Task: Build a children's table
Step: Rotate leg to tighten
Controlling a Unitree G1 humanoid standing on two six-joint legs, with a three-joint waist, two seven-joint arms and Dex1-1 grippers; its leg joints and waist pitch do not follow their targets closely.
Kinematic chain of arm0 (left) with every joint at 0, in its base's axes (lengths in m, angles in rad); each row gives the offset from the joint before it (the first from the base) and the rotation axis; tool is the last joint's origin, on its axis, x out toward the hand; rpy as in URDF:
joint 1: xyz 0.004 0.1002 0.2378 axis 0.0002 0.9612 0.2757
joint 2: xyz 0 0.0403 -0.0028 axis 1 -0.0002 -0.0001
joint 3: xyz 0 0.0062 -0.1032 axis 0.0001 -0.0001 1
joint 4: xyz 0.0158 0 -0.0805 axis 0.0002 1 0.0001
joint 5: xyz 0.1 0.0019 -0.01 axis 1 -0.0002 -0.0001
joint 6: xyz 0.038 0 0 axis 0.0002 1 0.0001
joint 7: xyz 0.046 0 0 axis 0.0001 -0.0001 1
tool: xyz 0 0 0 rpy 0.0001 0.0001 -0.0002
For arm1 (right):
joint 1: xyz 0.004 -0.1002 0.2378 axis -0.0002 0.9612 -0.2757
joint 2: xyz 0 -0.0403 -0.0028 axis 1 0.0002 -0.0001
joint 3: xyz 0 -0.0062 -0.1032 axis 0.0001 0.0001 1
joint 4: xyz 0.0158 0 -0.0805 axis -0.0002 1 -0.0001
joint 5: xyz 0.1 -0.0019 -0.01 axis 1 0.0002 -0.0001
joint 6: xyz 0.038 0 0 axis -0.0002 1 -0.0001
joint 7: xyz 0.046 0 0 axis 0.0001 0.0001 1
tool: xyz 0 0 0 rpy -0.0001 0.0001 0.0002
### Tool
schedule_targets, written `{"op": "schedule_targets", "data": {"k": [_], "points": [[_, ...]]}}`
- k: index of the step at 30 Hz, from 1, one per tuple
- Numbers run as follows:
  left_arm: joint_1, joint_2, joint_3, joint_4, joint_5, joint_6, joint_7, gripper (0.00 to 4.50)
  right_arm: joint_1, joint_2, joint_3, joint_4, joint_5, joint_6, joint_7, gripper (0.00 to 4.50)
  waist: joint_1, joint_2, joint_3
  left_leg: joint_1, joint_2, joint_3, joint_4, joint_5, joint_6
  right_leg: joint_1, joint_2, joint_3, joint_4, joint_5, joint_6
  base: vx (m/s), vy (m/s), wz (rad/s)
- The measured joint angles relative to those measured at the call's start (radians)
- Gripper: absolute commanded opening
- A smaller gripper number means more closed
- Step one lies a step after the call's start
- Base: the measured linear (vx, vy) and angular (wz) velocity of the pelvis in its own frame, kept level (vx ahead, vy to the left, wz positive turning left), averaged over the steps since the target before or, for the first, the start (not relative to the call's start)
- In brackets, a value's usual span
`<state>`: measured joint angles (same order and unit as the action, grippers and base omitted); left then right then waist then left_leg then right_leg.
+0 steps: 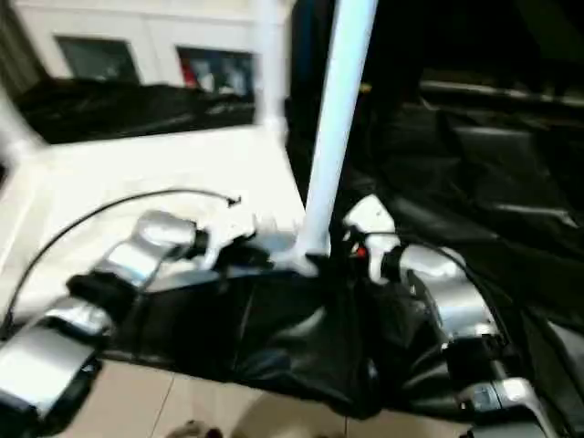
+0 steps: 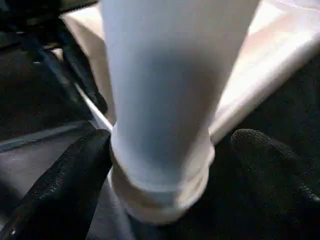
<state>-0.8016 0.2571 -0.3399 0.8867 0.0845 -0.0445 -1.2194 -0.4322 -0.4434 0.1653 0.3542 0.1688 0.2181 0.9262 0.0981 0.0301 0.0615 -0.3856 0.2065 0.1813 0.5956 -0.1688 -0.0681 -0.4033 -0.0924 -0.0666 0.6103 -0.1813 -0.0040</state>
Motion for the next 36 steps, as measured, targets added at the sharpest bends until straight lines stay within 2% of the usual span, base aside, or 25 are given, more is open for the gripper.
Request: {"op": "schedule_targets", "data": {"k": [6,13,18,19,25,29,33,36], "points": [[0.006,0.005,-0.007,-0.012,-0.001,-0.001,-0.020,0.00,0.000,-0.008,0.035,-0.001,-0.012,-0.005,0.032,4.17,0.009,0.000,0.000,0.000,0.000,0.001,0.000,0.000,0.000,0.000,-0.001,0.000,0.000,0.000,0.000,0.000,0.000,0.00],[0.021,0.011,-0.007,-0.047,0.000,0.006,-0.026,0.00,0.000,-0.002,0.035,-0.001,-0.010,-0.005,0.044,3.47,0.014,-0.001,0.000,0.000,0.000,0.001,0.000,0.000,0.000,0.000,0.000,0.000,0.000,0.000,0.000,0.000,0.000,0.00],[0.022,0.012,-0.007,-0.053,-0.001,0.017,-0.026,0.00,0.000,-0.001,0.035,-0.001,-0.009,-0.005,0.046,3.15,0.014,-0.001,0.000,0.000,0.000,0.001,0.000,0.000,0.000,0.000,0.000,0.000,0.000,0.000,0.000,0.000,0.000,0.00],[0.023,0.013,-0.007,-0.056,-0.001,0.018,-0.026,0.00,0.000,-0.001,0.035,-0.001,-0.009,-0.005,0.046,2.94,0.013,-0.001,0.000,0.000,0.000,0.001,0.000,0.000,0.000,0.000,0.000,0.000,0.000,0.000,0.000,0.000,0.000,0.00],[0.027,0.016,-0.004,-0.059,-0.001,0.027,-0.023,0.00,0.001,0.022,0.027,0.009,-0.010,-0.006,0.025,2.76,0.009,-0.001,0.000,0.000,0.000,0.001,0.000,0.000,0.000,0.000,0.000,0.000,0.000,0.000,0.000,0.000,0.000,0.00],[0.021,-0.014,0.013,-0.030,0.010,0.030,0.085,0.00,-0.008,0.089,-0.015,0.061,-0.012,-0.004,-0.104,2.75,-0.003,-0.001,0.000,0.001,0.000,0.001,0.001,0.000,0.000,0.000,0.000,0.001,0.001,0.000,0.000,0.000,0.000,0.00],[-0.036,-0.094,0.050,0.057,0.028,0.105,0.290,0.00,-0.080,0.195,-0.089,0.174,-0.025,0.023,-0.365,2.75,-0.013,-0.001,0.000,0.001,-0.001,0.001,0.001,0.000,0.000,0.000,0.000,0.001,0.001,0.002,-0.003,0.000,0.000,0.00],[-0.051,-0.142,0.065,0.074,0.023,0.147,0.370,0.00,-0.110,0.230,-0.118,0.214,-0.027,0.029,-0.476,2.74,-0.023,-0.001,0.000,0.001,0.000,0.001,0.001,0.000,0.000,0.000,0.000,0.001,0.000,0.002,-0.003,0.000,0.000,0.00]]}}
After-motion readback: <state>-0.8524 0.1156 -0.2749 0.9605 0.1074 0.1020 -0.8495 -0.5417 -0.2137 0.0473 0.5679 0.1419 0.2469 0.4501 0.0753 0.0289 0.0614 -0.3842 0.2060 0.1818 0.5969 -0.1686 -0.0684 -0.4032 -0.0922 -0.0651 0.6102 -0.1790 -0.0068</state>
